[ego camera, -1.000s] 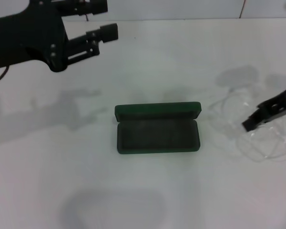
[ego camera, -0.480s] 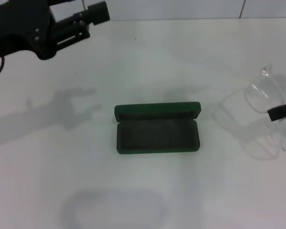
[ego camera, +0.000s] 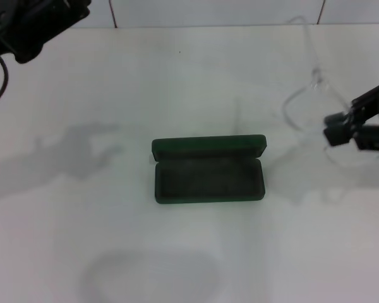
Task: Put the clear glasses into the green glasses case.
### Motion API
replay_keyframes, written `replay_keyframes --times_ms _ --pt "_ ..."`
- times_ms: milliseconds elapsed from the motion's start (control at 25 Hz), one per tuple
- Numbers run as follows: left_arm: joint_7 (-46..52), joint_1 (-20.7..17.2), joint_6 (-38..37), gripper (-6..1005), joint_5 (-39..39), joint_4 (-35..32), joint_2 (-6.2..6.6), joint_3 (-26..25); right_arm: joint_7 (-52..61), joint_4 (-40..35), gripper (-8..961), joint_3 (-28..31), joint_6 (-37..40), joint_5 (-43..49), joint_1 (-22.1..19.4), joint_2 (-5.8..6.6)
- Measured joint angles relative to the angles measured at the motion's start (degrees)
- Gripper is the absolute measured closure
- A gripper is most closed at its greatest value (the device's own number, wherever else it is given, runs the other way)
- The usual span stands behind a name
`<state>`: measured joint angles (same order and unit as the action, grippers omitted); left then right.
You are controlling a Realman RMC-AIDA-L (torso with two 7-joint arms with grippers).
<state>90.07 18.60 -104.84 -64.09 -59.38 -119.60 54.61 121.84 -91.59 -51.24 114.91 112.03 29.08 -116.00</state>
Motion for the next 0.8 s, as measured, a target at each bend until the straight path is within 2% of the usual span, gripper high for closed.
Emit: replay_keyframes --times_ms 480,800 --pt "-0.7 0.5 -0.3 569 0.7 5.5 -0.01 3.2 -16.9 -1.2 836 -16.4 -13.9 -1.4 -2.7 -0.12" --pt "-4.0 0.7 -0.2 571 -1.8 8.0 0.15 3.2 -32.6 1.9 836 -23.8 -23.4 -9.8 -5.2 -0.19"
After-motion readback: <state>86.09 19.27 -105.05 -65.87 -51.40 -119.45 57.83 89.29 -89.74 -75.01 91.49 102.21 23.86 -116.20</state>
